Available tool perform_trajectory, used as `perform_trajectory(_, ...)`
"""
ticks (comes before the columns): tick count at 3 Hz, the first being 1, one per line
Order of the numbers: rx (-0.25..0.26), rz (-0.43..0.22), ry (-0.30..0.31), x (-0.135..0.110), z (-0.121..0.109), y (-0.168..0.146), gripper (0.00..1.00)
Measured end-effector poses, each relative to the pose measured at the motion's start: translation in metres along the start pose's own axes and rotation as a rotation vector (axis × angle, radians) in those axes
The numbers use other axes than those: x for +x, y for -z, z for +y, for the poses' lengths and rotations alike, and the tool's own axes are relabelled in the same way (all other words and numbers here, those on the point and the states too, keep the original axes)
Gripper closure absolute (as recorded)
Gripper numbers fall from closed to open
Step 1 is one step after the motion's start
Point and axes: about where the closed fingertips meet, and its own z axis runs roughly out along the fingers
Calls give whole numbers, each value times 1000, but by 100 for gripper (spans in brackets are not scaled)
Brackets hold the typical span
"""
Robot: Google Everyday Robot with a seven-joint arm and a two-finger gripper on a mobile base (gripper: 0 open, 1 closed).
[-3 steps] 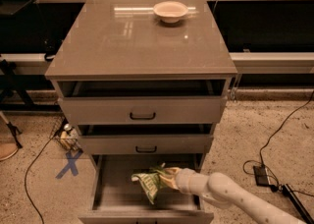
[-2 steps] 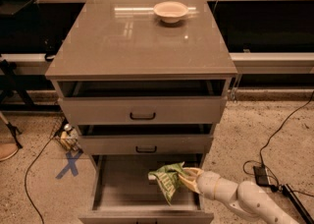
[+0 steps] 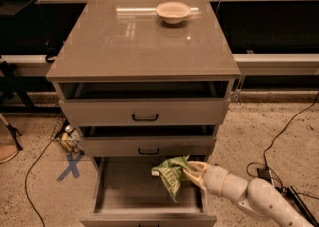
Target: Pick green jalapeno chip bag from bottom drawer and place on counter
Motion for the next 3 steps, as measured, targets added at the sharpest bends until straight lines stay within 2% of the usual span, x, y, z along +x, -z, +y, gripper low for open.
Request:
perform_trajectory(1, 76, -44, 208, -98, -6, 41, 100)
perform_trajectory(2, 139, -72, 403, -195, 2, 77, 100)
perform_trajectory(3, 149, -89, 423, -213, 2, 80, 100)
